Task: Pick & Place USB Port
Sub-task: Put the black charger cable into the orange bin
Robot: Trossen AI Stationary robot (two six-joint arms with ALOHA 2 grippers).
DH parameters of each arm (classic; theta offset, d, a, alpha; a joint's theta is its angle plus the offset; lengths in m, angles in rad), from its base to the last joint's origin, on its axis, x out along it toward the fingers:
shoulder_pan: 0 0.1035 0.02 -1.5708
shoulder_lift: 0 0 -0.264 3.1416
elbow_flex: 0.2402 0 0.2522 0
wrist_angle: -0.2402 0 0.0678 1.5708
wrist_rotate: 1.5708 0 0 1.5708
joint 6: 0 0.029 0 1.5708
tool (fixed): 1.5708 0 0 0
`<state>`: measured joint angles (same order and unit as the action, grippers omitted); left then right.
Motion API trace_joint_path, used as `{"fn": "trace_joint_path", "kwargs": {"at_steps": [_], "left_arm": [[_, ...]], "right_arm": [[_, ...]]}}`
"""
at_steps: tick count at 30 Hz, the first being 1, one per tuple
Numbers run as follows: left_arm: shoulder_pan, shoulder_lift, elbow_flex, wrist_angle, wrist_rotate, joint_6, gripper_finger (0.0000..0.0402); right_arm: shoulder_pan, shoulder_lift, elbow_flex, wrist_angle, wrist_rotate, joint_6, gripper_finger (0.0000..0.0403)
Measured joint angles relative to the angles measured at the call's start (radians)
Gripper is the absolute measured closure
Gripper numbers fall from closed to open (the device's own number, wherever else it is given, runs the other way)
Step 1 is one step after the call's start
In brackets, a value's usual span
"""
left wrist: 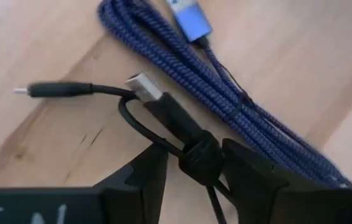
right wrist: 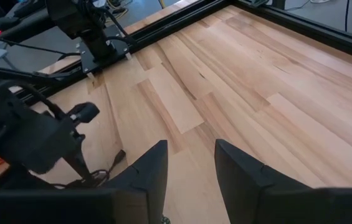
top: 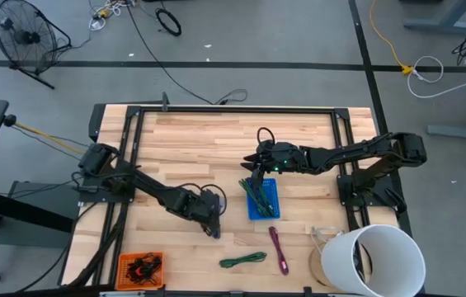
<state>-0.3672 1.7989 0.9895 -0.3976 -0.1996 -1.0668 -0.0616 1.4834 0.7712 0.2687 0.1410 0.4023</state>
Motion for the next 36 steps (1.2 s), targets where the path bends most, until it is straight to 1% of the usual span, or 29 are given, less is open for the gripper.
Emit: {"fn": "trace_joint_path", "kwargs": {"at_steps": [2,4,6,10,11,15,21,25,28,30,32,34,36], "left_arm": [[0.0,0.009,0.002,-0.003,0.021,0.038,0.0253],[0.0,0.015,0.002,-0.008,0.023,0.052,0.0271],[0.0,0.016,0.002,-0.021,0.005,0.057,0.0298],[-0.001,0.015,0.004,-0.055,-0.023,0.07,0.0366],[-0.001,0.015,0.004,-0.058,-0.023,0.088,0.0373],[-0.001,0.016,0.004,-0.061,-0.031,0.136,0.0373],[-0.002,0.038,0.002,-0.067,-0.091,0.167,0.036],[0.0,0.049,0.003,-0.065,-0.118,0.238,0.0373],[-0.005,0.032,0.001,-0.072,-0.138,0.355,0.0373],[-0.007,0.005,-0.003,-0.097,-0.11,0.406,0.0373],[-0.016,-0.037,-0.009,-0.156,-0.049,0.421,0.0373],[-0.039,-0.089,-0.002,-0.232,0.016,0.401,0.0373],[-0.078,-0.148,0.018,-0.307,0.061,0.357,0.0373]], "right_arm": [[0.0,0.0,0.0,-0.002,0.0,0.0,0.0271],[0.0,0.0,0.0,-0.001,0.0,0.001,0.0271],[0.0,0.0,0.0,-0.002,0.0,0.001,0.0271],[0.0,0.0,0.0,-0.001,0.0,0.002,0.0271],[0.0,0.0,0.0,-0.001,0.0,0.001,0.0271],[0.0,0.0,0.0,-0.001,0.0,0.001,0.0271],[0.0,0.0,0.0,-0.001,0.0,0.001,0.0271],[0.0,0.0,0.0,-0.002,0.0,0.004,0.0271],[0.0,0.0,0.0,-0.002,0.0,0.004,0.0271],[0.0,0.0,0.0,-0.002,0.0,0.004,0.0271],[0.0,0.0,-0.001,-0.002,0.0,0.004,0.0271],[0.0,0.0,-0.001,-0.002,0.0,0.0,0.0271],[0.0,0.0,-0.001,-0.002,0.0,0.0,0.0271]]}}
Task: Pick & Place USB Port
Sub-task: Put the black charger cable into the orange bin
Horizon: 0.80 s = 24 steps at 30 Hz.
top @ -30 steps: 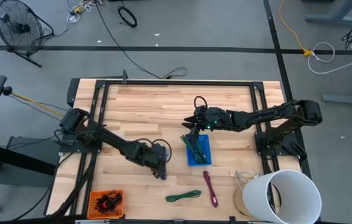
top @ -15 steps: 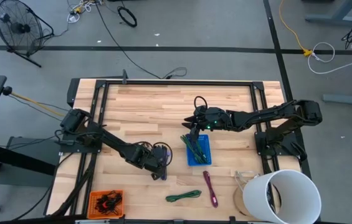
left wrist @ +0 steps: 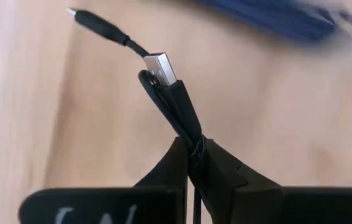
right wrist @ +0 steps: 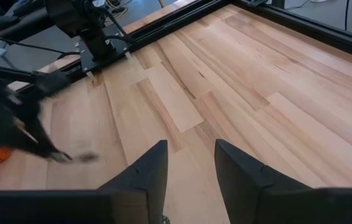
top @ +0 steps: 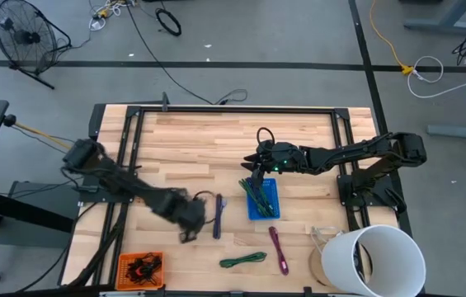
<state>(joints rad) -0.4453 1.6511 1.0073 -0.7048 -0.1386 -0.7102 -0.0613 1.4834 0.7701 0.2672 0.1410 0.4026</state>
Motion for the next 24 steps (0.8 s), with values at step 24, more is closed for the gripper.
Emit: {"fn": "trace_joint_path", "kwargs": {"at_steps": [24], "left_arm": [[-0.693,-0.204,0.118,-0.067,0.121,-0.642,0.0368]], "right_arm": [[0.0,0.0,0.0,-0.023,0.0,0.007,0.0271]]}}
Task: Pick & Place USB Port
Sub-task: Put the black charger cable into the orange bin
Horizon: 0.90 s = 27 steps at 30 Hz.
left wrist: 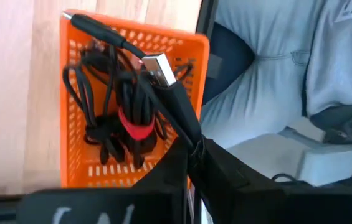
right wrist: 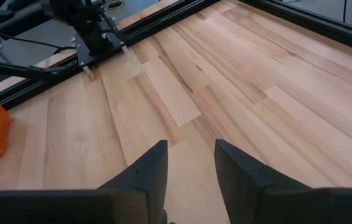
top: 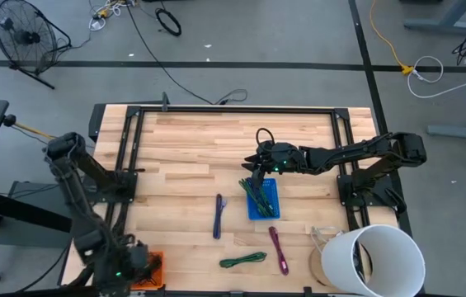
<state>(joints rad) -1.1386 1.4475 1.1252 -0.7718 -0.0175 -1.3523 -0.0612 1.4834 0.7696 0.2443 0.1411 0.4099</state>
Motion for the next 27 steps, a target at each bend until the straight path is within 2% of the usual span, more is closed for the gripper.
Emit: {"fn": "trace_joint_path", "kwargs": {"at_steps": [4,9,27], "left_arm": [[-0.056,0.0,0.0,0.0,-0.098,0.017,0.0366],[-0.085,0.0,-0.002,0.0,-0.161,0.089,0.036],[-0.105,0.024,-0.003,-0.004,-0.225,0.081,0.0358]], "right_arm": [[0.0,0.0,0.0,0.0,0.0,0.0,0.0271],[0.0,0.0,0.0,0.0,0.0,0.0,0.0271],[0.0,0.0,0.0,-0.002,0.0,0.0,0.0271]]}}
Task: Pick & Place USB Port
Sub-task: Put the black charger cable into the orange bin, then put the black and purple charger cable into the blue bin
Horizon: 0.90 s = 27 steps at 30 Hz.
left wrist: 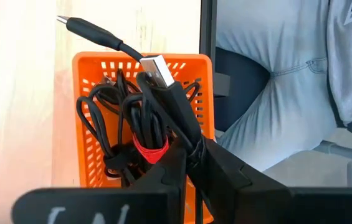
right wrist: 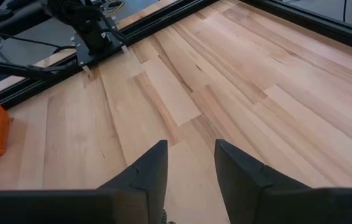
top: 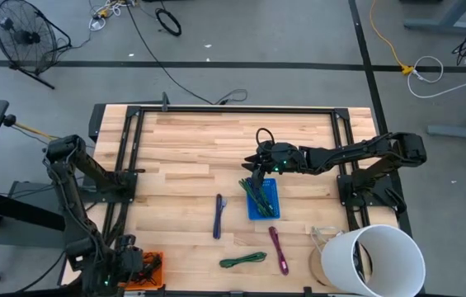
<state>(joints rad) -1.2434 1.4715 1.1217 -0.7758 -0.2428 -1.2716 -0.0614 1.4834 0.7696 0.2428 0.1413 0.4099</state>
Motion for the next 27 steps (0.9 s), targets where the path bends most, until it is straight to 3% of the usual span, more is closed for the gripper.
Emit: {"fn": "trace_joint_path", "kwargs": {"at_steps": [5,14,21,27], "left_arm": [[0.0,0.0,0.0,0.001,0.0,-0.013,0.0353],[0.0,0.0,0.0,-0.001,-0.01,-0.045,0.0293],[0.0,0.0,0.0,-0.009,-0.013,-0.044,0.027],[0.007,0.0,0.0,-0.037,-0.09,-0.004,0.0269]], "right_arm": [[0.0,0.0,0.0,-0.003,0.0,0.0,0.0271],[0.0,0.0,0.0,-0.005,0.0,0.0,0.0271],[0.0,0.0,0.0,-0.005,0.0,0.0,0.0271],[0.0,0.0,0.0,-0.005,0.0,0.0,0.0271]]}}
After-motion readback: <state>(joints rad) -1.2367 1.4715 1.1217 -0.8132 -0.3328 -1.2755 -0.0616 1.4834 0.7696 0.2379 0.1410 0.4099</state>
